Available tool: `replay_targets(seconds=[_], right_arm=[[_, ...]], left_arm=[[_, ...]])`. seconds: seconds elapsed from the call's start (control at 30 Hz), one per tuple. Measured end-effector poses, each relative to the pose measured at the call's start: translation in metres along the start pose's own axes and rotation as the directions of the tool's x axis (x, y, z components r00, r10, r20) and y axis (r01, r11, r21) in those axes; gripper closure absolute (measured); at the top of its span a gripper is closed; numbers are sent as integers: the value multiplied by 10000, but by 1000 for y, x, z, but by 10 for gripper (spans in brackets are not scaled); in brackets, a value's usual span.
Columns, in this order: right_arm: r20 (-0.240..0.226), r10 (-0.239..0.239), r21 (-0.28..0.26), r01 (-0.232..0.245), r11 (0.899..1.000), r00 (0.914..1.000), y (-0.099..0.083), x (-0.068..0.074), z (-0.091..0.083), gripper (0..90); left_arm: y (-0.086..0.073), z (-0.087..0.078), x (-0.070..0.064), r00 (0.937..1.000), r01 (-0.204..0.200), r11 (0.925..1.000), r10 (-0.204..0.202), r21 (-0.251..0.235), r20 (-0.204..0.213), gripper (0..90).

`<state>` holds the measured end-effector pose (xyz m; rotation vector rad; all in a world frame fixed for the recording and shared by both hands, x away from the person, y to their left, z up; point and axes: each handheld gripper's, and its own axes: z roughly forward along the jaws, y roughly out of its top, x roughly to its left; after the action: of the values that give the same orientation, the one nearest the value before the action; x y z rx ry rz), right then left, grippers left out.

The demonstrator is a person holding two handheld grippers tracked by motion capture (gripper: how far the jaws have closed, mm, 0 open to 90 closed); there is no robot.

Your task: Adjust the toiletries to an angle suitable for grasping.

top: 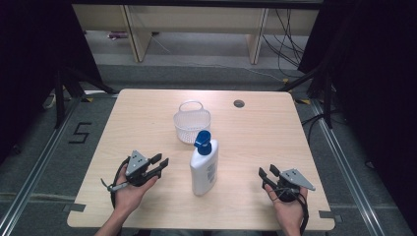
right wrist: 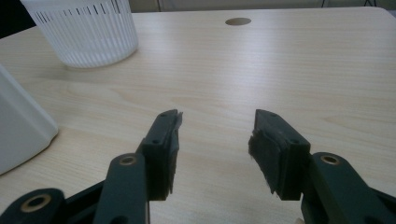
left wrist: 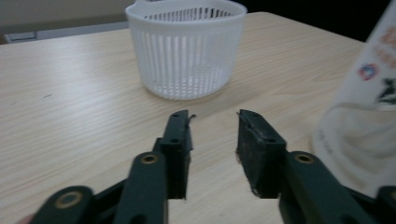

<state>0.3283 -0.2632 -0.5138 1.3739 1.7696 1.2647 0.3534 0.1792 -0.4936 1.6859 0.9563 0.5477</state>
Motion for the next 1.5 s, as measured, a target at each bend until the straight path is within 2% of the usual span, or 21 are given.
replay_targets(seconds=[0.07,0.2,0.23,0.27,0.4,0.43,0.47,0.5,0.53,0.67,0.73,0.8,0.93,0.97,1.0,1.13,1.3,1.33,1.4,1.43,1.5], right_arm=[[-101,84,28,-84,10000,9999,0,0,-1,519],[3,-56,-150,56,9999,10000,-1,1,0,546],[57,237,-139,-237,9996,9997,-1,4,0,557],[190,-245,-158,248,9996,9995,0,1,-1,572],[190,-249,-25,250,9997,9995,0,2,-1,611],[190,-249,-25,250,9997,9995,0,2,-1,611],[375,-383,-18,384,9993,9986,0,3,0,645],[233,-323,-24,324,9995,9992,0,3,-1,653],[408,-385,46,384,9993,9984,0,3,1,665],[221,-334,17,333,9994,9992,0,4,0,688],[330,-311,-48,313,9995,9990,0,4,1,689],[391,-409,-27,411,9992,9984,0,4,2,689],[423,-413,-191,422,9989,9983,-1,3,3,685],[486,-106,-14,106,9999,9988,-1,5,2,683],[270,-207,-48,208,9998,9994,0,4,2,682],[191,-242,-91,243,9997,9995,0,4,2,678],[199,-248,-91,250,9996,9995,0,4,2,672],[244,2,-114,0,9999,9997,-1,5,3,671],[355,-90,-103,94,9999,9993,-1,5,3,669],[350,-365,-157,371,9992,9987,0,3,4,669],[354,-367,-158,373,9992,9987,0,3,4,668]], left_arm=[[0,-5,-4,9993,-6,10000,10,-88,387,748],[2,-17,-16,9974,-314,9990,333,-306,646,880],[3,-22,-21,9965,-398,9985,424,-376,718,895],[4,-25,-24,9957,-588,9979,606,-277,707,897],[10,-39,-42,9873,-752,9962,806,-440,1367,900],[10,-39,-42,9873,-752,9962,806,-440,1367,900],[13,-44,-55,9776,-940,9937,1037,-608,1834,900],[13,-44,-55,9776,-940,9937,1037,-608,1834,900],[18,-49,-71,9622,-1137,9912,1268,-673,2412,900],[21,-46,-96,9335,-1515,9856,1675,-745,3172,900],[19,-41,-103,9239,-1670,9834,1812,-708,3371,900],[18,-34,-109,9187,-1837,9810,1938,-620,3441,900],[21,-24,-115,9152,-1983,9785,2054,-562,3466,900],[22,-22,-116,9142,-2052,9770,2127,-588,3450,900],[22,-20,-117,9124,-2087,9759,2175,-632,3467,900],[25,-11,-120,9114,-2283,9720,2336,-561,3387,900],[26,-4,-120,9196,-2130,9753,2203,-584,3252,900],[26,-4,-118,9209,-2230,9737,2261,-467,3176,900],[27,-3,-118,9234,-2197,9743,2241,-497,3117,900],[27,-3,-117,9247,-2181,9746,2229,-506,3087,900],[28,-2,-115,9264,-2193,9743,2244,-513,3024,900]])
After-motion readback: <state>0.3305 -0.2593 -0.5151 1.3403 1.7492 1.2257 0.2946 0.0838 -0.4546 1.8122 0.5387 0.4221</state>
